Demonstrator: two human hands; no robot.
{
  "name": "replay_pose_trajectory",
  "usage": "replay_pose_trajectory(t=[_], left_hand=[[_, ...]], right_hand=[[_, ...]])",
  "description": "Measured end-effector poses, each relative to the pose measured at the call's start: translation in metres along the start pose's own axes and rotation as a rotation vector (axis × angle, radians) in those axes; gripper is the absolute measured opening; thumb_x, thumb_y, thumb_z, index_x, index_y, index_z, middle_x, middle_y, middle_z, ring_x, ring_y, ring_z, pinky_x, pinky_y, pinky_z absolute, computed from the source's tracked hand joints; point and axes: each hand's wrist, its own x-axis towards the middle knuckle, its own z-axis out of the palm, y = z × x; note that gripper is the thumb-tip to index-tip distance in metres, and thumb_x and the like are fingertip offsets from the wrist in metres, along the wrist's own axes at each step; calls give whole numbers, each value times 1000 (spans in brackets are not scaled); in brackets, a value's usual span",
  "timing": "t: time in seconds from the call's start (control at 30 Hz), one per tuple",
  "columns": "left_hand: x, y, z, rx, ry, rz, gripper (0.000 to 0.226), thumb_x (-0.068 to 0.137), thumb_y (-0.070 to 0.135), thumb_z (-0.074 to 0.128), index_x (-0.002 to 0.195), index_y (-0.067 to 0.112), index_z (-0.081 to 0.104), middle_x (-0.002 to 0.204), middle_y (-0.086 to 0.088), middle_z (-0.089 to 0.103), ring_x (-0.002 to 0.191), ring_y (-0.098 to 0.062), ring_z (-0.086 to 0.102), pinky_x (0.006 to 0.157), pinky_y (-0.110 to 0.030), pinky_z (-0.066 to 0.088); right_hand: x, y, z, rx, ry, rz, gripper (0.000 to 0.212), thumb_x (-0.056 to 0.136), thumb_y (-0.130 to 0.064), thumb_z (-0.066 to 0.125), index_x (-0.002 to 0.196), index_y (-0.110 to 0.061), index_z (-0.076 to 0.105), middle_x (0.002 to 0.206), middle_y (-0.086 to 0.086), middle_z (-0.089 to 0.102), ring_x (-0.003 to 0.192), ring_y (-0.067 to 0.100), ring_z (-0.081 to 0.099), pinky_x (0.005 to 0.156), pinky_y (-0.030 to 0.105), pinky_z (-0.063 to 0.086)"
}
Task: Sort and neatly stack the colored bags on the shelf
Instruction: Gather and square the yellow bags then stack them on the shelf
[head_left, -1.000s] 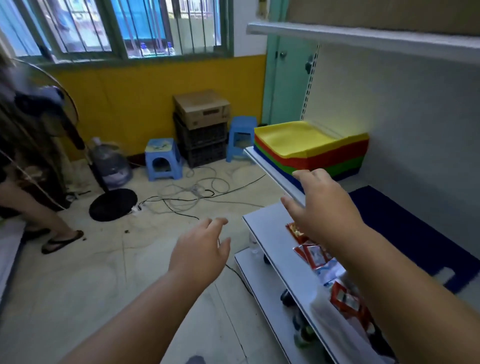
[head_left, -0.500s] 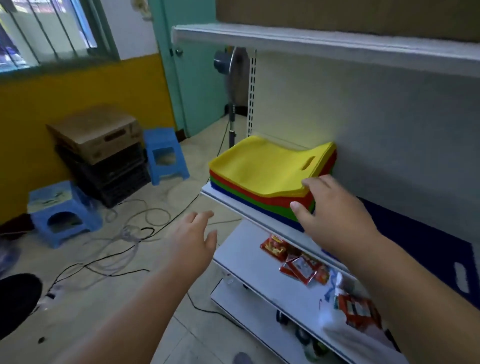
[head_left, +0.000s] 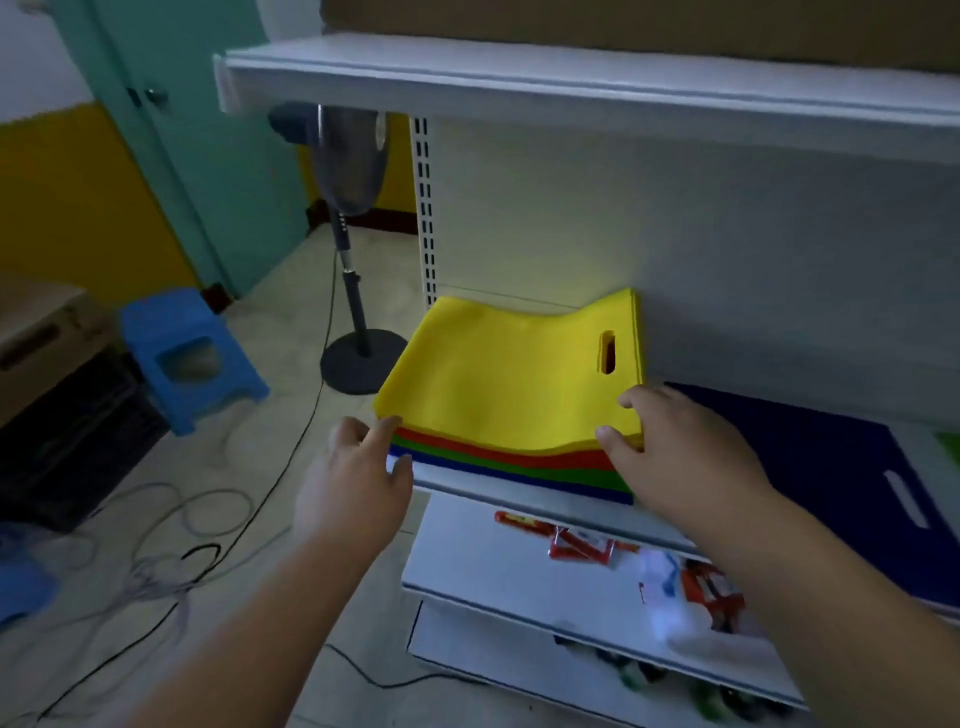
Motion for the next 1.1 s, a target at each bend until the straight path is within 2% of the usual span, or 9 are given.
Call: replay_pose_trajectory(t=[0.13, 0.2, 0.3, 0.43, 0.6, 0.73, 0.9, 1.03, 1.1], left_hand=[[24, -21, -1, -10, -88, 90, 42, 96, 44, 47, 137, 37, 42, 109, 2, 34, 92, -18, 47, 71, -28, 44], [34, -30, -1, -30, -98, 131, 39, 96, 45, 47, 134, 40, 45, 123, -2, 36, 100, -22, 52, 73, -30, 47], [43, -42, -3, -147, -109, 177, 31, 96, 43, 49, 126, 35, 56, 138, -7, 39, 93, -24, 58, 76, -33, 50], [58, -46, -13, -282, -58, 199, 23, 99, 26, 49, 110, 20, 68, 118, -1, 54, 76, -14, 55, 63, -24, 40], [75, -50, -24, -274, 20, 141, 16, 96, 31, 56, 87, 19, 63, 78, 12, 52, 62, -4, 46, 51, -22, 30], [82, -50, -29, -300, -33, 123, 9, 93, 26, 60, 99, 19, 58, 71, 9, 54, 62, -10, 52, 51, -24, 37], [84, -53, -31, -298, -136, 170, 19, 93, 19, 55, 111, 26, 52, 69, 0, 58, 57, -16, 56, 46, -26, 39], [84, -60, -31, -322, -235, 186, 28, 91, 17, 54, 115, 30, 49, 73, -2, 59, 57, -18, 57, 47, -26, 41], [84, -63, -32, -342, -303, 194, 30, 91, 15, 55, 114, 32, 48, 76, -3, 57, 58, -18, 56, 51, -28, 42]], right_hand=[[-7, -18, 10, -34, 30, 118, 45, 97, -51, 43, 129, -20, 47, 127, 3, 54, 91, 22, 58, 74, 40, 54], [-8, -26, 16, -40, 45, 168, 43, 97, -50, 44, 126, -19, 49, 123, 4, 56, 90, 23, 58, 74, 40, 54], [-14, -36, 23, -10, 77, 204, 40, 97, -47, 45, 124, -18, 52, 120, 4, 58, 90, 23, 59, 74, 40, 53], [-28, -48, 33, 14, 80, 195, 39, 99, -44, 45, 128, -20, 54, 127, -2, 58, 98, 22, 59, 79, 39, 52], [-39, -51, 38, 94, 214, 235, 34, 97, -41, 49, 122, -20, 59, 111, 0, 64, 88, 19, 59, 74, 36, 50], [-38, -56, 43, 90, 285, 289, 35, 96, -40, 53, 123, -18, 57, 111, 3, 62, 89, 23, 60, 74, 38, 51], [-28, -70, 46, 231, 290, 422, 42, 93, -39, 59, 129, -17, 51, 118, 1, 59, 98, 19, 57, 75, 31, 44], [-18, -80, 41, 481, 243, 530, 49, 90, -38, 65, 132, -24, 43, 92, -7, 53, 81, 17, 57, 73, 35, 49], [-13, -82, 38, 469, 207, 510, 48, 92, -31, 63, 134, -27, 41, 82, -9, 49, 80, 20, 59, 73, 39, 52]])
